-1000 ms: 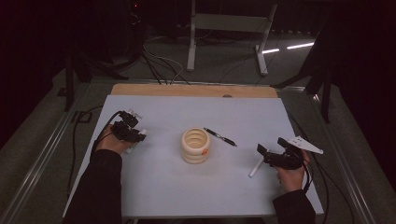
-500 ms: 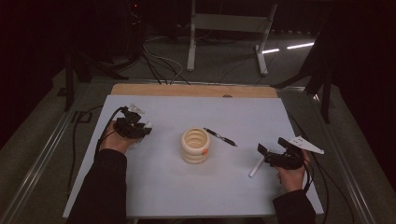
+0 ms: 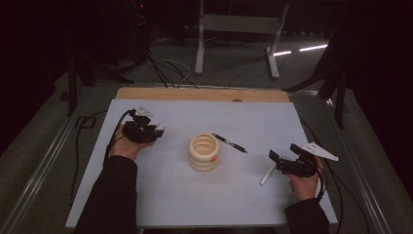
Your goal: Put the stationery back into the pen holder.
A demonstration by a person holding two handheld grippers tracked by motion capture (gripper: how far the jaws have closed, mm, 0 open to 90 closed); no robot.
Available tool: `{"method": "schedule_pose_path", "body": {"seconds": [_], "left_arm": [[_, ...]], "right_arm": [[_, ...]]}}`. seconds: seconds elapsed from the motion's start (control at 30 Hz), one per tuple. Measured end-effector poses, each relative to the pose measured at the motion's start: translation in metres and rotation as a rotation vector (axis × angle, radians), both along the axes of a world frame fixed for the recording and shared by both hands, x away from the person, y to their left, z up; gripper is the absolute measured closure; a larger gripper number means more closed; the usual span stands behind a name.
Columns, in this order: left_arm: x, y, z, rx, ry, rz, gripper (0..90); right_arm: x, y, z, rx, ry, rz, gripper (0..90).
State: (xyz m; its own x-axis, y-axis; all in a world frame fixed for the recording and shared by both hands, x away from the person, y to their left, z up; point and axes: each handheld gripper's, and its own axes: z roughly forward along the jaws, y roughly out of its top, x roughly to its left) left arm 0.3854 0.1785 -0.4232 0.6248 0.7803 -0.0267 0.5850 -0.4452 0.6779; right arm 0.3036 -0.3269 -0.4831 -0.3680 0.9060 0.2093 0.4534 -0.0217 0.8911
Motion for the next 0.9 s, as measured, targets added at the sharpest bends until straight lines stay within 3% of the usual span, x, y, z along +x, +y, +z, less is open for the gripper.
{"method": "schedule_pose_path", "body": {"seconds": [0.33, 0.6, 0.9], "left_arm": [[-0.001, -0.015, 0.010, -0.034, -0.037, -0.032, 66.3], [-0.003, -0.024, 0.018, -0.091, -0.074, -0.039, 66.2], [-0.005, -0.038, 0.026, -0.113, -0.106, -0.067, 66.3]], "right_arm": [[0.000, -0.001, 0.000, 0.005, 0.001, -0.001, 0.0], [0.000, -0.001, 0.000, 0.006, 0.001, 0.001, 0.0], [0.000, -0.001, 0.000, 0.010, 0.001, 0.003, 0.0]]}}
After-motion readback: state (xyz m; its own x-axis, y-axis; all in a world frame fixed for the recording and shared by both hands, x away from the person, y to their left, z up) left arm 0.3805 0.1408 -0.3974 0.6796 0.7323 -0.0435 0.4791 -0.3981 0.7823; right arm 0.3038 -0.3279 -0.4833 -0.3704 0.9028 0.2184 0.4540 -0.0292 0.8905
